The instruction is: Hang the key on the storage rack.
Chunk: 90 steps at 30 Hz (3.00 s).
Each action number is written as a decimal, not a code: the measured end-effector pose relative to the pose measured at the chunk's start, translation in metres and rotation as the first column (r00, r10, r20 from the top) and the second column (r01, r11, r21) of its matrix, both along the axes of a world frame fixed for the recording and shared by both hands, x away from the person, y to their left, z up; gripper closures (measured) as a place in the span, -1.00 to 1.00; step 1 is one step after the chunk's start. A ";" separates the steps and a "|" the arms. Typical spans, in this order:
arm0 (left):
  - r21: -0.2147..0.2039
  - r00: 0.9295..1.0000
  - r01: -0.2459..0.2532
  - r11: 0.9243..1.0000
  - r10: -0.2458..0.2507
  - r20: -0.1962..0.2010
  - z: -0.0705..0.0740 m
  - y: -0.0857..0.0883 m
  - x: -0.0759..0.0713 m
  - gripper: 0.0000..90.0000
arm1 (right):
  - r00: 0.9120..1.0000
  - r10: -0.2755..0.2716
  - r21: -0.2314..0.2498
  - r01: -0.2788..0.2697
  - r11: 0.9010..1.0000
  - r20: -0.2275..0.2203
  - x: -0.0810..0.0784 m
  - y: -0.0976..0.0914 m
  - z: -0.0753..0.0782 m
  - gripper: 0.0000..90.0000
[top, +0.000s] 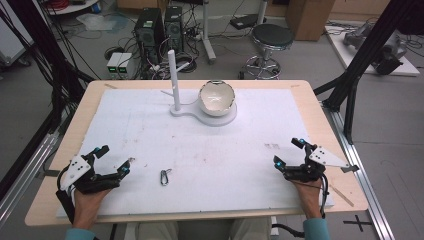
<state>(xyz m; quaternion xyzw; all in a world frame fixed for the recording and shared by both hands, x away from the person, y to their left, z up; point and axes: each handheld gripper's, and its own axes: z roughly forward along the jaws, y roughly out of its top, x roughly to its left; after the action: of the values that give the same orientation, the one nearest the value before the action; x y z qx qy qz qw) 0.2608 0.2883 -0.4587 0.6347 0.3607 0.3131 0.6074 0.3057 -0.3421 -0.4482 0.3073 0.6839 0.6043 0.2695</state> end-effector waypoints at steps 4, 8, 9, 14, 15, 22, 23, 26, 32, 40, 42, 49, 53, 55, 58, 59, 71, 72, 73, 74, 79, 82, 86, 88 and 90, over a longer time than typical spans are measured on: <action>0.007 1.000 -0.001 1.000 0.001 -0.003 0.000 -0.001 0.000 -0.85 | 1.000 -0.005 0.004 0.005 1.000 0.001 0.000 0.000 0.000 -0.99; 0.007 1.000 0.000 1.000 0.000 -0.011 0.000 0.000 0.001 -0.85 | 1.000 -0.003 0.002 0.003 1.000 0.008 0.000 0.000 0.000 -0.99; 0.006 1.000 0.000 1.000 0.000 -0.011 0.000 0.000 0.001 -0.85 | 1.000 -0.002 0.004 0.002 1.000 0.004 0.000 0.000 0.000 -0.99; -0.002 1.000 -0.003 1.000 0.003 -0.016 0.001 0.000 0.001 -0.85 | 1.000 -0.005 0.006 0.005 1.000 0.003 0.000 -0.001 0.000 -0.99; -0.011 1.000 -0.003 1.000 0.003 -0.021 0.001 0.000 0.002 -0.85 | 1.000 -0.005 0.008 0.005 1.000 -0.001 0.000 0.000 0.000 -0.99; 0.052 0.999 0.022 0.998 -0.020 -0.048 0.023 0.004 0.009 -0.85 | 1.000 -0.007 0.006 0.007 1.000 0.006 0.000 0.000 0.000 -0.99; 0.052 0.999 0.022 0.998 -0.020 -0.048 0.023 0.004 0.009 -0.85 | 1.000 -0.007 0.007 0.007 1.000 0.004 0.000 0.000 0.000 -0.99; 0.111 0.996 0.082 0.990 -0.076 -0.054 0.052 0.001 0.014 -0.85 | 1.000 -0.004 0.007 0.004 1.000 0.005 0.000 -0.001 0.000 -0.99; 0.213 0.980 0.194 0.958 -0.182 -0.075 0.091 -0.013 0.025 -0.85 | 1.000 -0.005 0.007 0.005 1.000 0.001 0.000 -0.001 0.000 -0.99; 0.303 0.935 0.352 0.886 -0.315 -0.165 0.123 -0.034 0.039 -0.85 | 1.000 -0.005 0.008 0.005 1.000 0.002 0.000 -0.001 0.000 -0.99; 0.326 0.923 0.382 0.865 -0.338 -0.185 0.127 -0.040 0.041 -0.85 | 1.000 -0.005 0.008 0.005 1.000 0.003 0.000 -0.001 0.000 -0.99; 0.394 0.889 0.454 0.799 -0.376 -0.263 0.131 -0.061 0.048 -0.85 | 1.000 -0.006 0.008 0.006 1.000 0.004 0.000 -0.001 0.000 -0.99; 0.406 0.865 0.495 0.768 -0.392 -0.314 0.127 -0.071 0.051 -0.85 | 1.000 -0.006 0.008 0.006 1.000 0.004 0.000 -0.001 0.000 -0.99; 0.418 0.853 0.513 0.749 -0.395 -0.341 0.125 -0.077 0.053 -0.85 | 1.000 -0.009 0.004 0.009 1.000 0.007 0.000 -0.001 0.000 -0.99; 0.432 0.836 0.540 0.723 -0.402 -0.373 0.121 -0.084 0.054 -0.85 | 1.000 -0.006 0.004 0.006 1.000 0.008 0.000 -0.001 0.000 -0.99; 0.436 0.832 0.546 0.715 -0.401 -0.383 0.119 -0.087 0.054 -0.85 | 1.000 -0.006 0.004 0.006 1.000 0.008 0.000 -0.001 0.000 -0.99; 0.496 0.779 0.619 0.608 -0.394 -0.488 0.099 -0.115 0.061 -0.84 | 1.000 -0.006 0.005 0.006 1.000 0.007 0.000 -0.001 0.000 -0.99; 0.496 0.773 0.626 0.601 -0.394 -0.498 0.097 -0.117 0.062 -0.84 | 1.000 -0.007 0.005 0.007 1.000 0.008 -0.001 -0.001 0.000 -0.99; 0.500 0.767 0.633 0.591 -0.392 -0.508 0.096 -0.118 0.063 -0.83 | 1.000 -0.007 0.005 0.007 1.000 0.008 -0.001 -0.001 0.000 -0.99; 0.506 0.763 0.638 0.580 -0.391 -0.514 0.094 -0.120 0.064 -0.83 | 1.000 -0.007 0.005 0.007 1.000 0.008 -0.001 -0.001 0.000 -0.99; 0.509 0.740 0.663 0.549 -0.381 -0.554 0.086 -0.127 0.067 -0.79 | 1.000 -0.008 0.006 0.008 1.000 0.007 -0.001 -0.001 0.000 -0.99; 0.511 0.723 0.682 0.523 -0.373 -0.582 0.082 -0.130 0.068 -0.76 | 1.000 -0.007 0.005 0.007 1.000 0.008 -0.001 -0.001 0.000 -0.99; 0.508 0.700 0.705 0.496 -0.367 -0.613 0.075 -0.135 0.069 -0.71 | 1.000 -0.006 0.005 0.006 1.000 0.009 0.000 -0.001 0.000 -0.99; 0.510 0.692 0.712 0.484 -0.359 -0.626 0.072 -0.138 0.070 -0.71 | 1.000 -0.006 0.004 0.006 1.000 0.010 0.000 -0.001 0.000 -0.99; 0.512 0.685 0.718 0.471 -0.354 -0.636 0.069 -0.140 0.071 -0.71 | 1.000 -0.006 0.005 0.005 1.000 0.011 0.000 -0.001 0.000 -0.99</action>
<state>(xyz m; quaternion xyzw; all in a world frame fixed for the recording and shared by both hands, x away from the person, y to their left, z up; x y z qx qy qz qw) 0.3315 0.1480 -0.3899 0.9556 0.1061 0.0609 0.2682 0.3052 -0.3427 -0.4485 0.3065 0.6800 0.6070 0.2742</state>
